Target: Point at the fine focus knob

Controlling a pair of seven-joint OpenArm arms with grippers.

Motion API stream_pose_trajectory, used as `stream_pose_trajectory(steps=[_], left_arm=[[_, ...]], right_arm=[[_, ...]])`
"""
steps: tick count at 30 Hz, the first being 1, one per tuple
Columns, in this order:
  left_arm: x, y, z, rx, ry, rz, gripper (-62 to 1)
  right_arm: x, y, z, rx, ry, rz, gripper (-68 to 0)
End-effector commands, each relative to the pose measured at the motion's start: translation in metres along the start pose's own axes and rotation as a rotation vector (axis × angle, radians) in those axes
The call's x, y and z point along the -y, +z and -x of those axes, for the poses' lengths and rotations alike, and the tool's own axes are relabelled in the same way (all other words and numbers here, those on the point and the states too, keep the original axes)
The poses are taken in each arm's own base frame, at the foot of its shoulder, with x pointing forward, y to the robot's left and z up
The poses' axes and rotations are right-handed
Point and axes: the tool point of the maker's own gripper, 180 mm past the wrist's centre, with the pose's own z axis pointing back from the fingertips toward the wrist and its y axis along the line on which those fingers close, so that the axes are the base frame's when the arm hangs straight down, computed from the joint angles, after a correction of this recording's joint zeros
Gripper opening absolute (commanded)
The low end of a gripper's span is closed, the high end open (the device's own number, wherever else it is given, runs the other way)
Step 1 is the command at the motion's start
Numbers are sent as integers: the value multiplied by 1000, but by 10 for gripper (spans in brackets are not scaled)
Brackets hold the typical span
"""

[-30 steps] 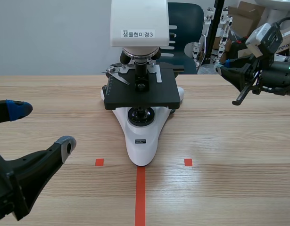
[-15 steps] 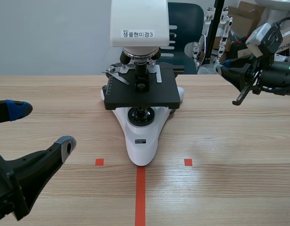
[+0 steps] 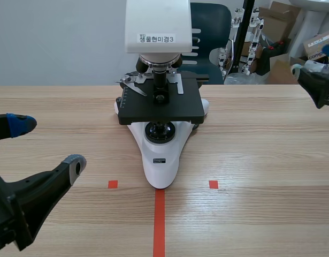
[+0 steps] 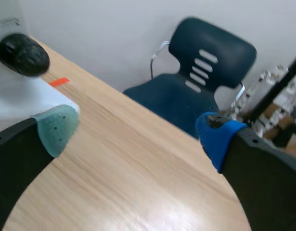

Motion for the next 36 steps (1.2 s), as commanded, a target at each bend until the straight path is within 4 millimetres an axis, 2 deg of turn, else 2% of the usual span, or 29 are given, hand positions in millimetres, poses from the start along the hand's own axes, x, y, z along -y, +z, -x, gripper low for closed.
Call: stream_pose_trajectory(steps=[1, 4, 8, 13, 17, 20, 24, 30, 36], left_arm=[[3, 0, -3, 22, 19, 1, 14], [3, 0, -3, 21, 19, 1, 14], [3, 0, -3, 22, 19, 1, 14], [3, 0, -3, 22, 19, 1, 14], [3, 0, -3, 21, 19, 1, 14], [3, 0, -3, 22, 19, 1, 14], [3, 0, -3, 22, 19, 1, 14], [3, 0, -3, 22, 19, 1, 14], [3, 0, -3, 22, 19, 1, 14]], right_arm=[[13, 13, -9, 7, 15, 20, -73], [20, 39, -1, -35, -2, 42, -29], [23, 73, 5, -75, -32, 59, -22], [13, 111, -5, -48, -91, 22, -22], [-4, 129, -11, -26, -155, -40, 4], [-26, 131, -6, -45, -197, -99, 4], [-69, 125, -2, -67, -262, -205, 4], [-130, 97, -12, 4, -343, -315, 4], [-192, 66, -5, -12, -240, -393, 4]])
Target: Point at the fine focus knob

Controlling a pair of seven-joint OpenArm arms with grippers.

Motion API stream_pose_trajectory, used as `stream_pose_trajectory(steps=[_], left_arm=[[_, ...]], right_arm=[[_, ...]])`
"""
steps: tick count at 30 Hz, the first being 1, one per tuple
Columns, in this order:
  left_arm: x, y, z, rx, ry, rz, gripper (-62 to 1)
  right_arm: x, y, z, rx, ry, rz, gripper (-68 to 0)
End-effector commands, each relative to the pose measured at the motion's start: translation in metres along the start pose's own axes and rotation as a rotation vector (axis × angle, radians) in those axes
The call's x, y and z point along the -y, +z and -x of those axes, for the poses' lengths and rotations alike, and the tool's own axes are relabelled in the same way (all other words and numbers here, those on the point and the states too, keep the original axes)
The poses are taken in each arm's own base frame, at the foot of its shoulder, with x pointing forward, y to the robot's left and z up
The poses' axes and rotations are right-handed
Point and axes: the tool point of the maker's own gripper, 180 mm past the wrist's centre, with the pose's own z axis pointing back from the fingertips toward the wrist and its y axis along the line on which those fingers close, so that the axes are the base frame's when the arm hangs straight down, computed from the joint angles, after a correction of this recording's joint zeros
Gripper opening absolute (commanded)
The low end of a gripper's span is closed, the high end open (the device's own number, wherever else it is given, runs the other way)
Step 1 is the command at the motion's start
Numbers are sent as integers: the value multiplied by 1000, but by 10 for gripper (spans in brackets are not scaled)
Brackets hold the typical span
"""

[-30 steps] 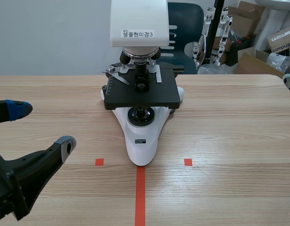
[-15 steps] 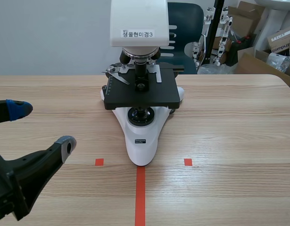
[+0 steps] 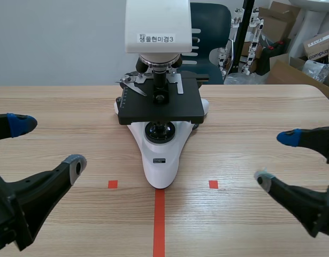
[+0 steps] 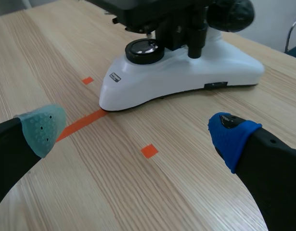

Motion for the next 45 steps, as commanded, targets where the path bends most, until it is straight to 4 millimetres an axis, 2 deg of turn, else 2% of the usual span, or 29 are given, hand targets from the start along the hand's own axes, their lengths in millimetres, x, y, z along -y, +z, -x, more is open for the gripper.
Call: stream_pose_trajectory(steps=[1, 4, 7, 12, 15, 19, 24, 33, 45], left_arm=[[3, 0, -3, 22, 19, 1, 14], [3, 0, -3, 22, 19, 1, 14], [3, 0, -3, 22, 19, 1, 14], [3, 0, -3, 22, 19, 1, 14], [3, 0, -3, 22, 19, 1, 14], [3, 0, -3, 22, 19, 1, 14], [3, 0, -3, 22, 19, 1, 14], [3, 0, -3, 22, 19, 1, 14], [3, 0, -3, 22, 19, 1, 14]], right_arm=[[6, -13, -17, 40, 63, 17, 4], [-1, -37, -22, 25, 114, 45, 4], [2, -56, -34, 2, 162, 118, 4], [12, -73, -67, 1, 236, 262, 4], [11, -75, -86, 10, 285, 324, 4], [13, -66, -108, 41, 351, 445, 4], [18, -55, -126, 61, 355, 522, 4], [11, -41, -124, 59, 341, 537, 4], [-4, -29, -95, -11, 287, 518, 4]])
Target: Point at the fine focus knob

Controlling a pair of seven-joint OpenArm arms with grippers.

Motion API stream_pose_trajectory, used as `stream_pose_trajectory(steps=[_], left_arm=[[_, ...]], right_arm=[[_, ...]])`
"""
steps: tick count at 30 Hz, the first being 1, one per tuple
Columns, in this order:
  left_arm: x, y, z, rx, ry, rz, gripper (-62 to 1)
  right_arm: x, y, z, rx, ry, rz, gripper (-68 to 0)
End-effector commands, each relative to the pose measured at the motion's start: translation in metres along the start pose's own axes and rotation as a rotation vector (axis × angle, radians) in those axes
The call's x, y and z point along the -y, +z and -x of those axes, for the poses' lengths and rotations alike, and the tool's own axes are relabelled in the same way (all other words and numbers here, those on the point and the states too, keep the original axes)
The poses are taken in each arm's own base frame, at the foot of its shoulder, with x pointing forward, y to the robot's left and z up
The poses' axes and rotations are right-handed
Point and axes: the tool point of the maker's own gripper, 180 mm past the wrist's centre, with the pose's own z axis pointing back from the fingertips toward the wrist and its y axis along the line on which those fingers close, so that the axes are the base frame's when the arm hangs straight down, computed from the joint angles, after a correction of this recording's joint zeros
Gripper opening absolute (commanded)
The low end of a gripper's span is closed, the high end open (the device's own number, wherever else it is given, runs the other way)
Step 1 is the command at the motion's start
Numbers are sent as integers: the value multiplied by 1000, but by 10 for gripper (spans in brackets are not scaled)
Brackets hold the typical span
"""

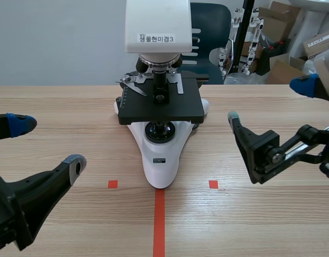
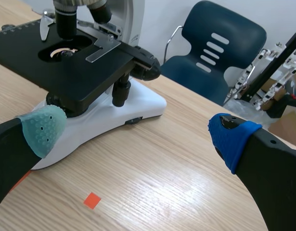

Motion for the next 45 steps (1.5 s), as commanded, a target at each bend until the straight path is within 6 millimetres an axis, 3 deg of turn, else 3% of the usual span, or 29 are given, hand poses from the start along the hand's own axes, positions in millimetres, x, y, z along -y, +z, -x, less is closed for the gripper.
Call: stream_pose_trajectory(steps=[1, 45], left_arm=[[3, 0, -3, 22, 19, 1, 14], [3, 0, -3, 22, 19, 1, 14]], right_arm=[[1, -1, -11, 34, 28, -3, 4], [0, -1, -14, 54, 28, -8, 4]])
